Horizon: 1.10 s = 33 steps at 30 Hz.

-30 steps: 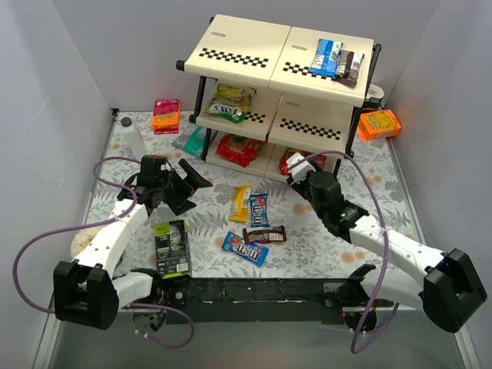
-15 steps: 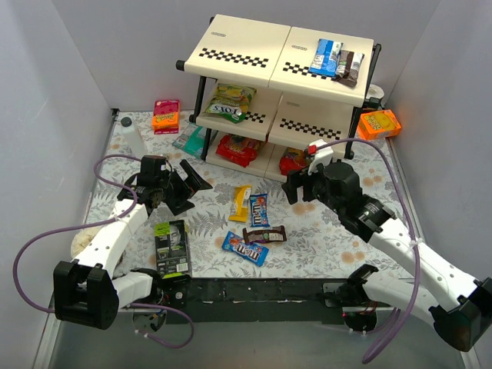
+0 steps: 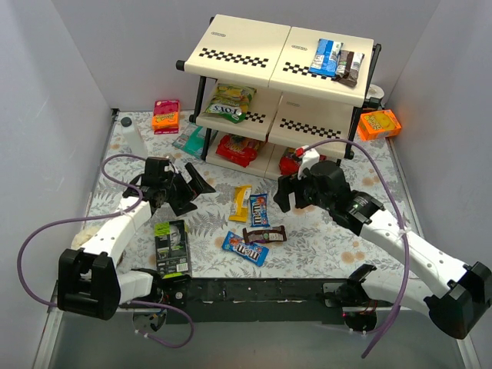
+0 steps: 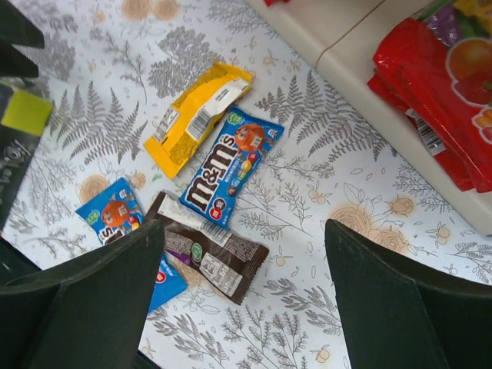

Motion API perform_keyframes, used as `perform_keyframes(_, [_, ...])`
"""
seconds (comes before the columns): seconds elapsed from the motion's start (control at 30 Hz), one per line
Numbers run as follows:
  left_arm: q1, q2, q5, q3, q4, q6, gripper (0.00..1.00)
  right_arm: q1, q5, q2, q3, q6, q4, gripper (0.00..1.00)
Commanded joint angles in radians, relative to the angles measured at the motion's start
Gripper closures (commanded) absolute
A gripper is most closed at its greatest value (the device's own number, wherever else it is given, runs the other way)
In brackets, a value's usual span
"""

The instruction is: Place and organize the candy bags onto the shelf

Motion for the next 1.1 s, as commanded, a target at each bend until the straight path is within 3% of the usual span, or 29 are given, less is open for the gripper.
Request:
perform_keyframes(0.0, [0.003, -0.002, -0.011, 0.000, -0.009, 0.007, 0.02, 0.092, 0.023, 0.068, 0.094, -0.122, -0.016, 0.11])
perform_keyframes(0.17, [0.008, 0.037, -0.087, 0.095, -0.064, -0.007, 0.02, 0.357, 0.240, 0.248, 0.112, -0.283, 0.059, 0.15])
perform_keyframes(0.27, [0.028, 0.078, -0.130, 0.199, -0.156, 0.004, 0.02, 0.423, 0.294, 0.376, 0.151, -0.370, 0.066, 0.17])
perform_keyframes(0.43, [0.146, 0.075, -0.159, 0.354, -0.290, 0.022, 0.02, 0.462, 0.342, 0.481, 0.143, -0.441, 0.136, 0.16])
perform_keyframes(0.63, [0.189, 0.049, -0.156, 0.497, -0.356, 0.033, 0.02, 0.500, 0.385, 0.596, 0.157, -0.570, 0.225, 0.15])
perform_keyframes(1.07, [0.192, 0.071, -0.064, 0.472, -0.318, 0.016, 0.02, 0.588, 0.552, 0.901, 0.240, -0.651, 0.237, 0.21])
